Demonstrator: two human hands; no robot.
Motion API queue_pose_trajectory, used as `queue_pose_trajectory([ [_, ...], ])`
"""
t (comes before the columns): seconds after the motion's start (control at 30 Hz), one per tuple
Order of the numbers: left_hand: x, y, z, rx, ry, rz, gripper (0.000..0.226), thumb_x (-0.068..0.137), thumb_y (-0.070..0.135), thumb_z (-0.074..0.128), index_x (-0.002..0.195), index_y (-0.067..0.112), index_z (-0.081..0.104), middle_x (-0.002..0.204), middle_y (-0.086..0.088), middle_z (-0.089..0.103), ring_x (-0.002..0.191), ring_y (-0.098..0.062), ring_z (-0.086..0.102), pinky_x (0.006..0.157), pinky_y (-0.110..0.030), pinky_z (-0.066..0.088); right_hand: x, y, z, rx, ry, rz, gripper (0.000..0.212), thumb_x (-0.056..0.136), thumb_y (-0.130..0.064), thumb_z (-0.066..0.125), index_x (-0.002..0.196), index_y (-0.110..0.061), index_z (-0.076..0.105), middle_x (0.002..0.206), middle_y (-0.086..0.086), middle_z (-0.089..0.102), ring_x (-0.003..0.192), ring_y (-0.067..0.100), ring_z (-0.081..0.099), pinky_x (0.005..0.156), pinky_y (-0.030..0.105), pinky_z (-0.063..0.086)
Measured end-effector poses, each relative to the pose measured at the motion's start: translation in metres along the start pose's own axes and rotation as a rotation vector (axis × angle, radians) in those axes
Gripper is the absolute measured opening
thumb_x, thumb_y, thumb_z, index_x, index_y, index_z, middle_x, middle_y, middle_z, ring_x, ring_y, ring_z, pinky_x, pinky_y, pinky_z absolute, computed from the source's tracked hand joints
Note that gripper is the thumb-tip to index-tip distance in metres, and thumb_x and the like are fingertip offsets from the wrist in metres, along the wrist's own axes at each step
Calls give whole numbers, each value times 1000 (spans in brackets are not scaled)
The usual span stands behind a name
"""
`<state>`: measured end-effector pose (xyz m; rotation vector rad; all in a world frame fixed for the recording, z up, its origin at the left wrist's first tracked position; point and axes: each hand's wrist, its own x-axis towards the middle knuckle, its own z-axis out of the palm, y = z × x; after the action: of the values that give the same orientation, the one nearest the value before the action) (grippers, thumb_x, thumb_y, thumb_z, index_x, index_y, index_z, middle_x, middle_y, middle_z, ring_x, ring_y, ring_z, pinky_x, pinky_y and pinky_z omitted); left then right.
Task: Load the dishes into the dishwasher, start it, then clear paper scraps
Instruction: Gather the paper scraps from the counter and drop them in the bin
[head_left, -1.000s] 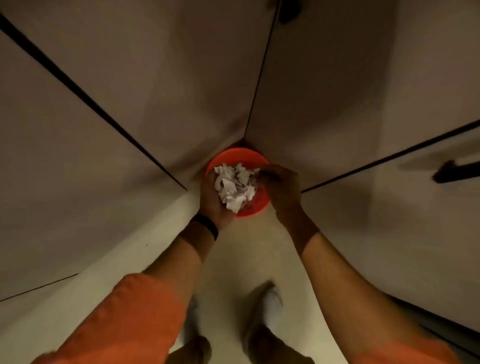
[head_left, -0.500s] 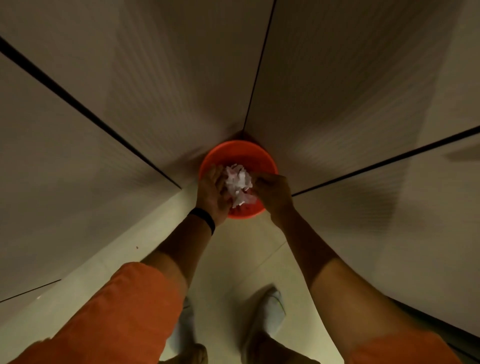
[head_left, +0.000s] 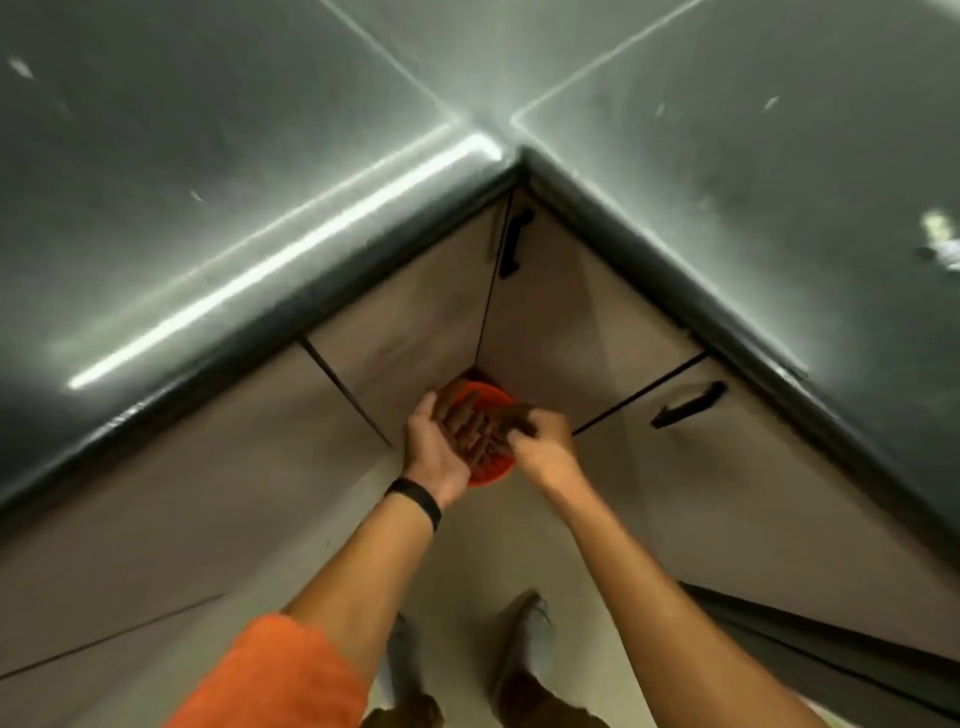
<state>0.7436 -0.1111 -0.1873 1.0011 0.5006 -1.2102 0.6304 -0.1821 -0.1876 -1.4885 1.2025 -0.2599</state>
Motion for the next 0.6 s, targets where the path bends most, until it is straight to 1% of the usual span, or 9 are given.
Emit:
queue_pose_trajectory([
  [0.03, -31, 12, 15, 3, -34, 0, 44, 104, 51, 42, 121, 19, 67, 123, -9, 66, 106, -24, 62, 89, -38, 48, -19, -26, -10, -3, 4, -41, 19, 87, -17, 64, 98, -11, 78, 92, -5, 74, 83, 10, 68, 82, 35, 57],
  [0.07, -58, 20, 28, 12, -68, 6, 44, 103, 51, 42, 122, 20, 67, 126, -7, 64, 109, -23, 60, 92, -39, 46, -37, -46, -18, 13, -1, -77, 22, 87, -23, 65, 101, -15, 79, 95, -6, 76, 87, 13, 72, 85, 40, 59],
  [0.13, -110, 37, 50, 43, -135, 10, 47, 104, 50, 40, 131, 21, 65, 133, -4, 65, 121, -23, 59, 105, -40, 43, -74, -89, -37, 44, -3, -126, 22, 89, -28, 66, 105, -28, 80, 102, -7, 78, 98, 14, 73, 91, 49, 59],
  [0.2, -160, 50, 71, 73, -200, 22, 50, 104, 50, 39, 136, 20, 63, 134, -5, 67, 127, -24, 60, 115, -41, 39, -109, -125, -55, 73, 10, -181, 22, 91, -27, 66, 107, -32, 79, 106, -10, 77, 104, 11, 72, 96, 49, 57],
  [0.23, -180, 54, 80, 89, -229, 30, 50, 105, 50, 39, 136, 19, 63, 133, -5, 69, 127, -24, 60, 117, -43, 38, -124, -140, -63, 102, 23, -195, 21, 93, -23, 66, 107, -31, 79, 106, -10, 77, 105, 10, 71, 97, 49, 57],
  [0.27, -197, 57, 89, 98, -257, 35, 51, 105, 50, 39, 136, 19, 62, 132, -4, 69, 127, -25, 61, 117, -43, 38, -135, -152, -70, 115, 41, -204, 22, 93, -21, 66, 107, -31, 79, 107, -10, 77, 106, 10, 71, 98, 49, 56],
  [0.37, -240, 63, 116, 121, -329, 29, 50, 105, 49, 41, 137, 17, 62, 131, -7, 70, 127, -26, 62, 115, -43, 40, -170, -184, -97, 121, 116, -246, 22, 93, -27, 66, 108, -37, 78, 109, -13, 76, 109, 9, 70, 97, 48, 57],
  [0.47, -261, 58, 142, 170, -385, 10, 51, 104, 49, 43, 137, 15, 61, 132, -8, 69, 127, -27, 61, 113, -44, 42, -190, -202, -126, 120, 205, -275, 19, 93, -25, 68, 107, -33, 79, 106, -12, 77, 105, 8, 71, 96, 45, 57],
  [0.6, -269, 44, 177, 223, -448, -26, 51, 103, 49, 47, 138, 14, 61, 133, -11, 68, 127, -29, 62, 115, -45, 41, -202, -210, -168, 124, 338, -311, 17, 93, -14, 70, 102, -24, 80, 95, -7, 79, 88, 13, 74, 82, 40, 59],
])
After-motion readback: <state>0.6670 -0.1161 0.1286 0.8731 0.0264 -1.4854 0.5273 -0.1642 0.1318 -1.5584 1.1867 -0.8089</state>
